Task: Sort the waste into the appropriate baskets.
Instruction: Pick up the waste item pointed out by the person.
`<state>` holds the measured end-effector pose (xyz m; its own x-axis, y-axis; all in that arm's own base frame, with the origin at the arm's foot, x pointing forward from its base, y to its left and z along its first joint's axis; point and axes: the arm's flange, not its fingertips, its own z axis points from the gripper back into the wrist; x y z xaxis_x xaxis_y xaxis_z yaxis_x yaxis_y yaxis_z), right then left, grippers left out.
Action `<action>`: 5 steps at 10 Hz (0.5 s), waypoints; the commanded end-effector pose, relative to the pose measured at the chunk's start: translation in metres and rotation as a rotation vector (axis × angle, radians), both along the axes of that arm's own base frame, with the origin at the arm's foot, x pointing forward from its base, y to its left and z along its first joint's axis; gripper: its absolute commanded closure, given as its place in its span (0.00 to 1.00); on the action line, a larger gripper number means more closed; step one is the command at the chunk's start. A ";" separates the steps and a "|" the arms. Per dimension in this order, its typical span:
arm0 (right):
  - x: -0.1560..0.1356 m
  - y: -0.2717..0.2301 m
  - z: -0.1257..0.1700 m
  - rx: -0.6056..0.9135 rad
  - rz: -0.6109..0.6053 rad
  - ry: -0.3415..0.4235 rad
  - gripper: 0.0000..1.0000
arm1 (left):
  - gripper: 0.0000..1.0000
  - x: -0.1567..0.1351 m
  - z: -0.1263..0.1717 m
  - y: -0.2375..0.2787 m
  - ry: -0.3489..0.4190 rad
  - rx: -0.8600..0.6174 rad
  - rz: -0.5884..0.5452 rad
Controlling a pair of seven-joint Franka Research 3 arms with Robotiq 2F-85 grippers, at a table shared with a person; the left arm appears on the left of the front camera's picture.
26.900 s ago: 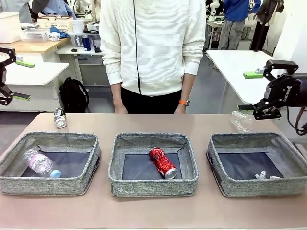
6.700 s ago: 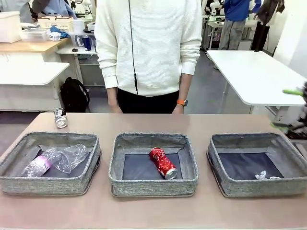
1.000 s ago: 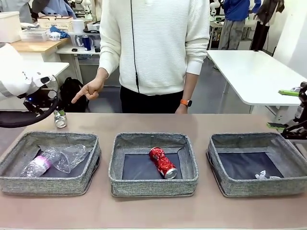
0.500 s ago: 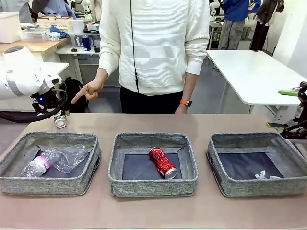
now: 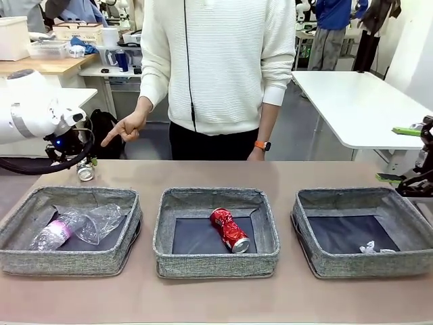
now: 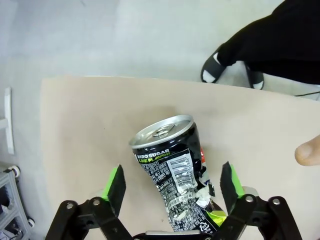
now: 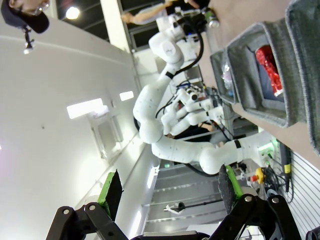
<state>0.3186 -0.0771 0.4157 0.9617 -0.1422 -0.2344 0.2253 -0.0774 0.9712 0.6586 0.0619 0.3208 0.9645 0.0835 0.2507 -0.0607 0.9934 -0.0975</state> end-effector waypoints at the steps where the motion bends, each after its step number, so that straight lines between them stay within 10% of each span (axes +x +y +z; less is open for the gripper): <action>1: 0.001 0.000 0.005 0.009 -0.011 0.018 0.00 | 0.60 -0.003 0.004 0.000 0.021 0.000 -0.032; 2: 0.001 0.000 0.005 0.009 -0.011 0.018 0.00 | 1.00 -0.004 0.004 0.000 0.024 -0.012 -0.041; 3: 0.001 0.000 0.005 0.009 -0.011 0.018 0.00 | 0.65 -0.004 0.005 0.001 0.018 -0.011 -0.045; 4: 0.001 0.000 0.005 0.009 -0.011 0.018 0.00 | 1.00 -0.004 0.006 0.001 0.017 -0.012 -0.048; 5: 0.001 0.000 0.005 0.009 -0.011 0.018 0.00 | 1.00 -0.004 0.006 0.000 0.030 -0.032 -0.060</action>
<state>0.3186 -0.0771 0.4157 0.9617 -0.1422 -0.2344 0.2253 -0.0774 0.9712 0.6566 0.0590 0.3226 0.9709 0.0612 0.2314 -0.0369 0.9935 -0.1078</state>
